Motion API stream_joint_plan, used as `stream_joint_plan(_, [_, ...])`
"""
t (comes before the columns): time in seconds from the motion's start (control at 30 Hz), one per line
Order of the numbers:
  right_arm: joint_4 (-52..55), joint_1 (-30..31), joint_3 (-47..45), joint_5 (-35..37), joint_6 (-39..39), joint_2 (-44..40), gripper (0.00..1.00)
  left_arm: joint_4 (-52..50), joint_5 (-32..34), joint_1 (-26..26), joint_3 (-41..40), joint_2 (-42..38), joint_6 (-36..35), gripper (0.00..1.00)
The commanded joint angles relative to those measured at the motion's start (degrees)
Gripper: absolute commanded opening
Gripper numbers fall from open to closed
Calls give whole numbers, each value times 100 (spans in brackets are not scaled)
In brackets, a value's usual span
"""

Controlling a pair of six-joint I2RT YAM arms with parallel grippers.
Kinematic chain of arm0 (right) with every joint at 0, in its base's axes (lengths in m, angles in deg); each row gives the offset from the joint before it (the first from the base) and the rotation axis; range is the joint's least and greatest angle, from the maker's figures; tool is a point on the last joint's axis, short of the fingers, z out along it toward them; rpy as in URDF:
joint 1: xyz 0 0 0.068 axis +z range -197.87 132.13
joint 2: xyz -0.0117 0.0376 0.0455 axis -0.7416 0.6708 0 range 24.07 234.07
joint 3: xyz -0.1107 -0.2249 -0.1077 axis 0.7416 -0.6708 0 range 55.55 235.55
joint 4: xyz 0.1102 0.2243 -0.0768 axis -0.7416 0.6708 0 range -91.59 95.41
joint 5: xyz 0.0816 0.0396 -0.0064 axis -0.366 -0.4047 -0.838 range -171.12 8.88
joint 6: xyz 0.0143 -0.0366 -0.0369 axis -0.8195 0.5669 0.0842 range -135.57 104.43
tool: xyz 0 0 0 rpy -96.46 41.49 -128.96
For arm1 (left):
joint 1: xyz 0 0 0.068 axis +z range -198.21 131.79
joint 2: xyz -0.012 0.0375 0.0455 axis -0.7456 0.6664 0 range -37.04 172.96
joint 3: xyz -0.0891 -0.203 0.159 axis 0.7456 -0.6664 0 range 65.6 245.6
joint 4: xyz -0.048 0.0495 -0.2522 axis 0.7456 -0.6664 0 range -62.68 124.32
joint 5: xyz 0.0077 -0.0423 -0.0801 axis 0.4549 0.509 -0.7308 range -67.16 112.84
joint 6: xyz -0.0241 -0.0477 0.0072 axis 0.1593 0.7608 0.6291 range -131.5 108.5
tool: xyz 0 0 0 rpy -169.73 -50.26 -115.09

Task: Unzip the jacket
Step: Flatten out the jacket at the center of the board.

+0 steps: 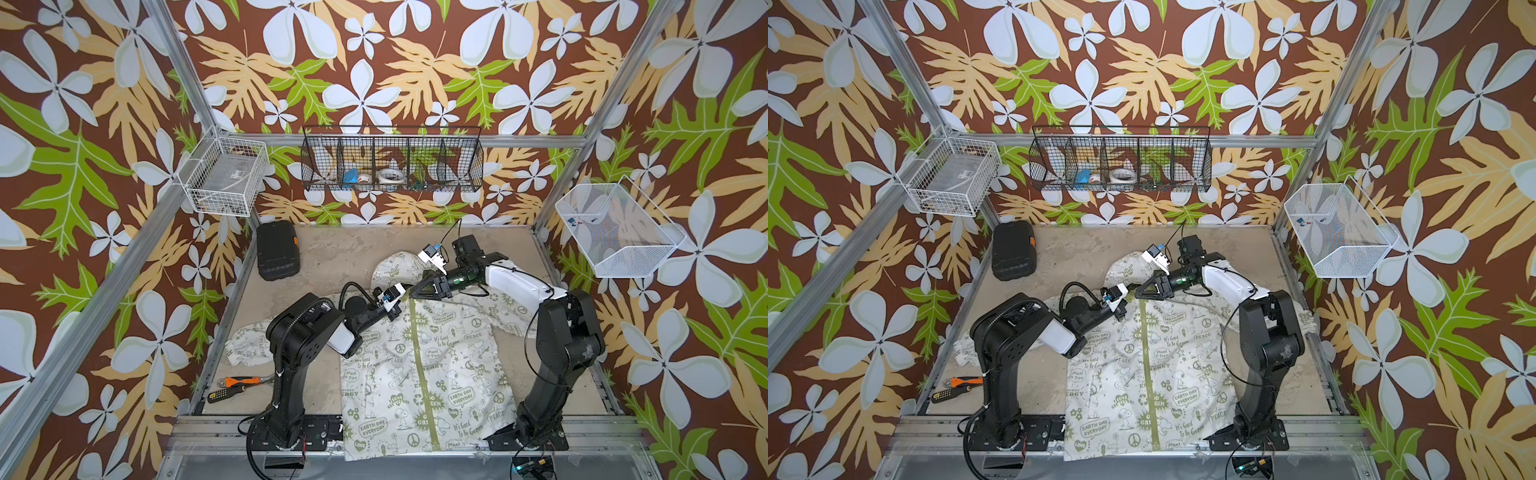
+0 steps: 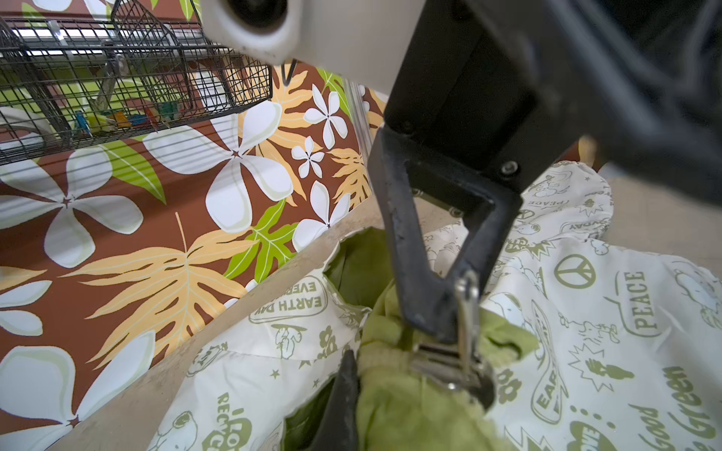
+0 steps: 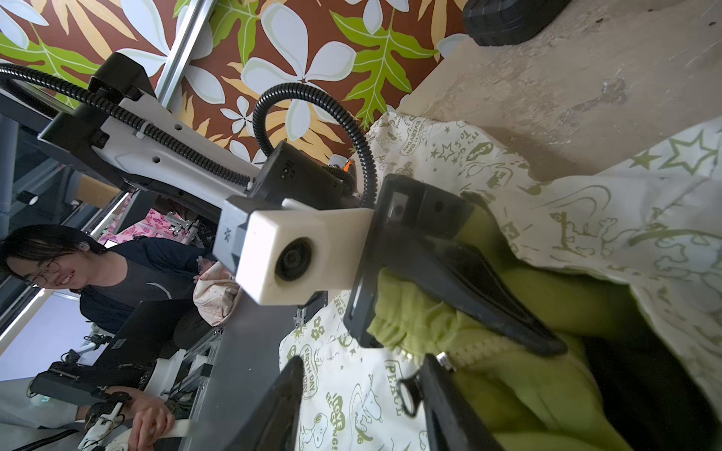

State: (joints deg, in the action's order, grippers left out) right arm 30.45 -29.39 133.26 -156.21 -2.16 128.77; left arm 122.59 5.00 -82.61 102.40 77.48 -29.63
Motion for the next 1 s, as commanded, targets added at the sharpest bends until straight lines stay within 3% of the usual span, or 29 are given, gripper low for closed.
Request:
stream_joint_plan(0.0, [-179,111,-132,86,-182,-150,49,173,97,13,48,-35,46,0])
stream_joint_plan(0.2, [-730,501,-626,1023,-966,-544,37,-96,147,38,108,-92,-18,0])
stream_joint_plan(0.4, [-1786,443,-1434,3048,-2556,-1512,33,-169,251,47,41,-161,-129,0])
stream_joint_plan(0.5, [-3085,332,-2319,3251,-3440,-2440,38,-266,247,47,38,-206,-129,0])
stream_joint_plan(0.63, [-4499,340,-3505,3355,-3652,-3324,49,-544,161,49,89,-348,-51,0])
stream_joint_plan(0.77, [-5818,327,-4376,2843,-3983,-3454,57,-803,119,47,91,-531,-28,0])
stream_joint_plan(0.97, [-6517,329,-4507,2653,-4021,-3210,56,-1069,16,47,90,-717,11,0])
